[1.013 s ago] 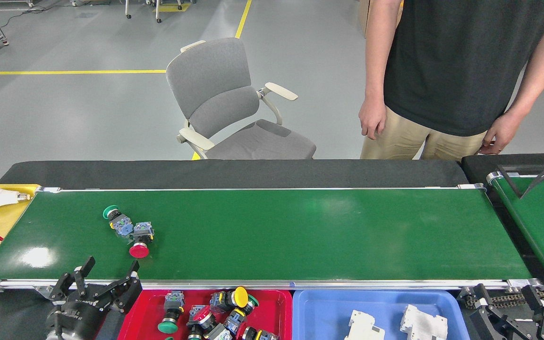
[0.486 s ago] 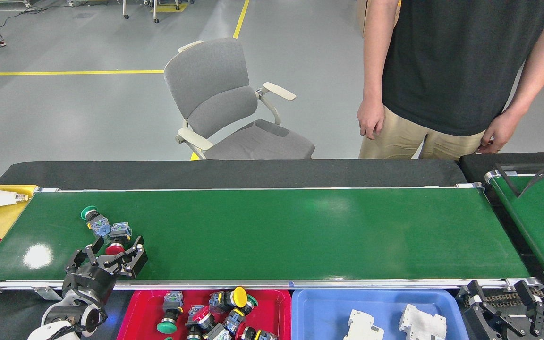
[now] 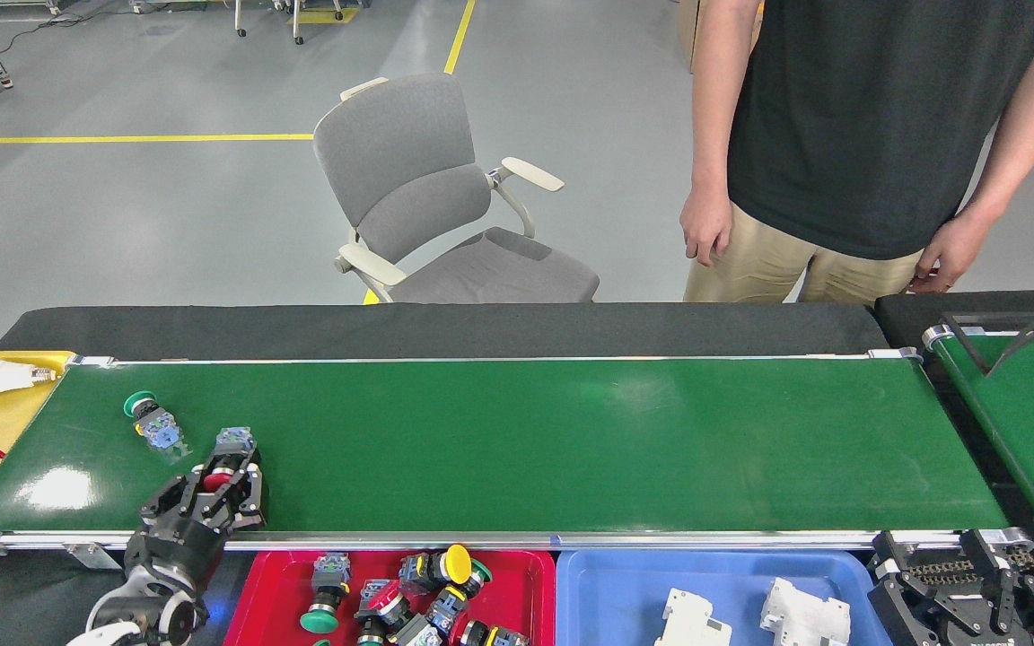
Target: Pick switch part from conveyor to tray
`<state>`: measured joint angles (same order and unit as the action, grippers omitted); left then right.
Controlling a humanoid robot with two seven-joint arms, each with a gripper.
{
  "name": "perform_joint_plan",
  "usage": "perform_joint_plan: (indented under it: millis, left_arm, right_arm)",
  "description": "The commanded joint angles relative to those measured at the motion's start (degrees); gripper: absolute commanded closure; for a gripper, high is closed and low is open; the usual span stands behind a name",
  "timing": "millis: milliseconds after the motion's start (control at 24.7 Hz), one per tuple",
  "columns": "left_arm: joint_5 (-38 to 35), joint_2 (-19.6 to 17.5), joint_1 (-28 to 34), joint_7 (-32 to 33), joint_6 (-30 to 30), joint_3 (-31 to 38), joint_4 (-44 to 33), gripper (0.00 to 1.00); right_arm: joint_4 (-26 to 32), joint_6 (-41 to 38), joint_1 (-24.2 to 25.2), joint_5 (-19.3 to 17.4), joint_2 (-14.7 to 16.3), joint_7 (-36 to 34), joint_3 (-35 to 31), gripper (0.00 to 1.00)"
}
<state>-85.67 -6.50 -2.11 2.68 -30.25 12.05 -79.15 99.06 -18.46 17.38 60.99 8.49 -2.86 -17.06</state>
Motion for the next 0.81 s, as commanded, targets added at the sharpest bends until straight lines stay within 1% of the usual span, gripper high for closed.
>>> perform_joint_plan:
  millis: [0,81,122,162,203,243,284,365,486,608,648,689,770]
  left_arm:
    - [0.3,0.3,2.4,-0.5,-6.6,-0.2,-6.2,0.84]
    - [0.0,1.1,5.5,0.2,-10.0,-3.2,-10.2,0.78]
    - [0.1,1.1,6.2,0.5,-10.8,-4.5,-11.2,0.72]
    - [0.0,1.1,7.0,1.2,-11.4,-5.8,-12.8,0.54]
    - [-0.2,1.2,7.8,2.3,-11.1,-6.2,-14.4,0.25]
    - [-0.4,1.5,8.4,3.1,-10.7,-6.2,-15.3,0.04]
    - [-0.4,2.0,8.9,3.3,-10.5,-6.2,-15.9,0.0]
    - [-0.3,2.5,9.1,3.3,-10.6,-6.0,-16.0,0.0]
    - [-0.4,2.5,9.8,3.3,-10.5,-4.5,-15.7,0.0]
    - [-0.3,2.6,11.1,3.2,-10.3,0.3,-15.7,0.0]
    - [-0.1,2.9,11.4,3.2,-9.4,2.6,-15.7,0.0]
    - [0.1,4.0,11.5,3.2,-7.1,5.0,-15.7,0.0]
    - [0.1,5.0,11.6,3.2,-2.4,8.7,-15.2,0.0]
  right_arm:
    - [0.9,-0.4,-0.4,0.0,0.0,-0.1,-0.2,0.0]
    - [1.0,0.0,-0.5,0.0,-0.1,-0.1,-0.2,0.0]
    - [1.0,0.3,-0.5,0.0,-0.5,0.0,-0.2,0.0]
    - [1.0,0.3,-0.4,0.0,-1.2,0.0,-0.5,0.0]
    - [1.0,0.4,-0.2,0.0,-1.5,0.1,-0.8,0.0]
    - [1.0,0.4,-0.1,0.1,-1.5,0.1,-0.9,0.0]
    - [1.0,0.4,0.2,0.2,-1.4,0.1,-1.0,0.0]
    - [1.0,0.4,0.7,0.6,-0.9,0.1,-1.5,0.0]
    - [1.2,0.7,1.3,4.2,-1.1,0.2,-1.6,0.0]
    - [2.1,1.2,2.7,6.7,-0.6,0.1,-1.6,0.0]
    - [2.3,0.8,3.7,6.9,0.0,0.1,-1.6,0.0]
    - [2.3,0.4,3.9,6.9,0.6,0.0,-1.6,0.0]
    - [2.3,0.0,4.0,6.9,0.9,0.0,-1.6,0.0]
